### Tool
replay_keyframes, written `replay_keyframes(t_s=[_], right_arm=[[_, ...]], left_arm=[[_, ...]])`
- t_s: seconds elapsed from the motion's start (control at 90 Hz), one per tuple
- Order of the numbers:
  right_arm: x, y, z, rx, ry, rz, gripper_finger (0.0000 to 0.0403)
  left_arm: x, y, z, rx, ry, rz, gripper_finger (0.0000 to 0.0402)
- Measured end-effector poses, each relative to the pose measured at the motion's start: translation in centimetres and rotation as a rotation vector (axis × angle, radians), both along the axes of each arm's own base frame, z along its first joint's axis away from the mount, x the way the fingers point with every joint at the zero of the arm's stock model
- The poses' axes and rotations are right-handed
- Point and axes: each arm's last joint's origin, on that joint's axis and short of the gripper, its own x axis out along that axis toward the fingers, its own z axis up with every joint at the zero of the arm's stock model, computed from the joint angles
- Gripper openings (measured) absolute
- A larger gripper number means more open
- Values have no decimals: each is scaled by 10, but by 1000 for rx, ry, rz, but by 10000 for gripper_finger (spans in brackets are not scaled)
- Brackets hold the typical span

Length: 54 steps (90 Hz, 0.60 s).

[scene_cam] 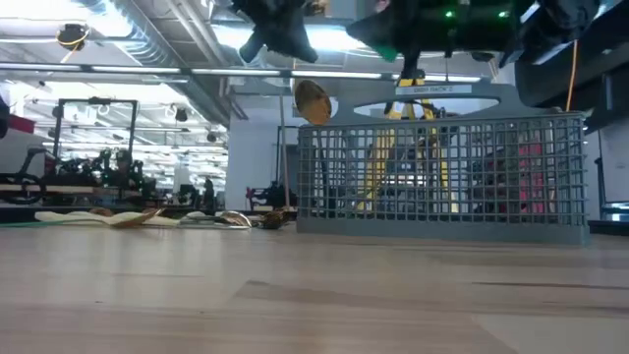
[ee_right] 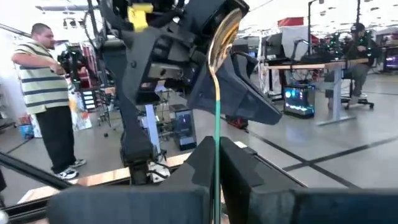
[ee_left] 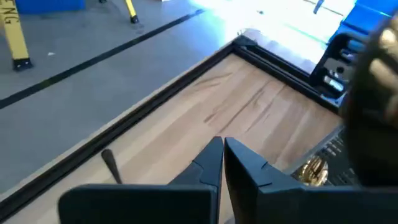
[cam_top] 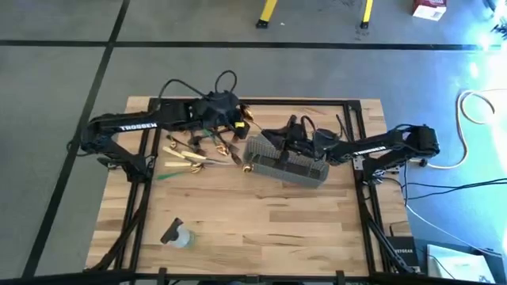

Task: Sort silverware
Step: Put the gold spoon into the cutlery rack

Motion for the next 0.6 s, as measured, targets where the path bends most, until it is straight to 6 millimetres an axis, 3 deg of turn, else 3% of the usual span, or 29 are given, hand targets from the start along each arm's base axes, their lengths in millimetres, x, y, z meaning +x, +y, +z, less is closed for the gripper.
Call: replay_keyframes(t_s=[0.256, 0.6], right_arm=[[21, -8, -2, -12, 78, -1, 0], [22, -17, -8, -7, 166, 37, 0]], left_arm=[[0, -1, 5, 11, -30, -28, 0], [4, -12, 4, 10, -35, -67, 0]])
